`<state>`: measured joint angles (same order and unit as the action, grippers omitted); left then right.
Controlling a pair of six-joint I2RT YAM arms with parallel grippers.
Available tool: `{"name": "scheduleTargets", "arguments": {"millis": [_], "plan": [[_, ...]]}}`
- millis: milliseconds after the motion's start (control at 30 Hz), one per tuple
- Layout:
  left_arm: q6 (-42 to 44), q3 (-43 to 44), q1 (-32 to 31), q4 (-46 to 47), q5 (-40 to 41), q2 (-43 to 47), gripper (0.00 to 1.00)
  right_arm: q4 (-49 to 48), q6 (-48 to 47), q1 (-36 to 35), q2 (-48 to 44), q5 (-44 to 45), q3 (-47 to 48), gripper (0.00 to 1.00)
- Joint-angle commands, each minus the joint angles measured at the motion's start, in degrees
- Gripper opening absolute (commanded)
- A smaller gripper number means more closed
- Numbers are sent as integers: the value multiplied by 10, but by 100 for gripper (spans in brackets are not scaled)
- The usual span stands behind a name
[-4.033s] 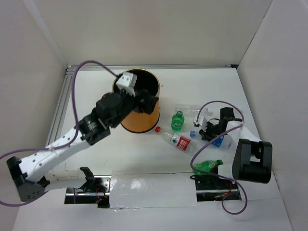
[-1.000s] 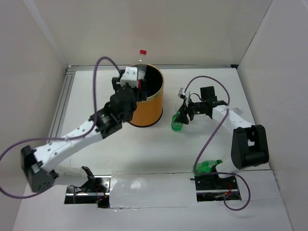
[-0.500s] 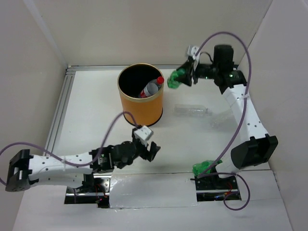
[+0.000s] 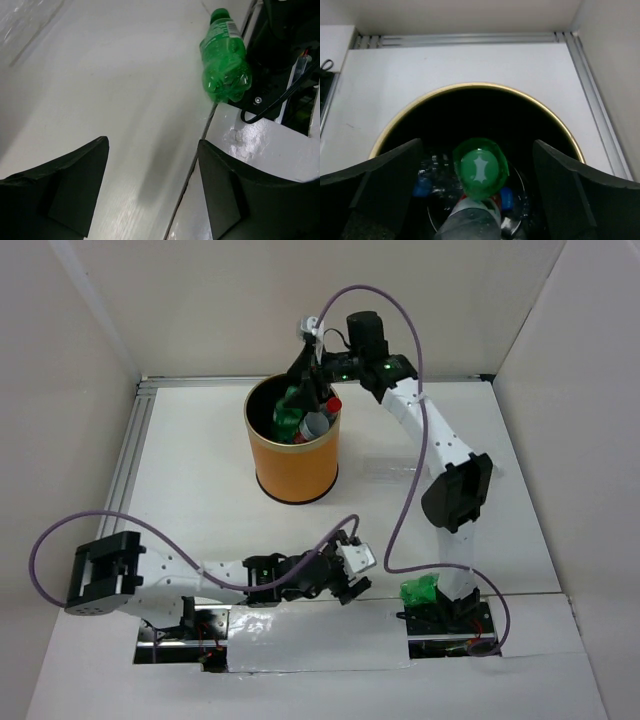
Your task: Put the plastic bottles in the bin
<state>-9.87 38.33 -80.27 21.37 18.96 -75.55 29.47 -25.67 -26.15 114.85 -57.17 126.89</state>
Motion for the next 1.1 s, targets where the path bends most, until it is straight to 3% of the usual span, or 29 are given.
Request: {"name": "scheduleTargets", "arguments": {"millis": [0, 100, 200, 333, 367, 500, 567, 800, 1067], "plan": [[87, 60, -12, 90, -36, -51, 85, -23, 43, 11, -4, 34, 26, 100], [146, 98, -12, 112, -91, -110, 85, -39, 99, 53, -45, 49, 26, 100], [205, 126, -12, 138, -156, -165, 86, -11, 115, 139, -96, 32, -18, 100], [241, 165, -12, 143, -238, -223, 86, 88, 34, 283, -179, -49, -146, 100], [241, 183, -12, 143, -252, -235, 86, 102, 15, 337, -201, -58, -222, 100], [228, 208, -12, 166, -285, -289, 87, 182, -90, 433, -333, -80, -392, 100], [228, 228, -12, 166, -291, -324, 87, 219, -155, 456, -368, -94, -469, 100], [186, 270, -1, 193, -267, -386, 87, 241, -168, 502, -491, -124, -619, 100], [205, 255, -14, 117, -313, -286, 86, 284, -208, 502, -510, -148, -648, 100]]}}
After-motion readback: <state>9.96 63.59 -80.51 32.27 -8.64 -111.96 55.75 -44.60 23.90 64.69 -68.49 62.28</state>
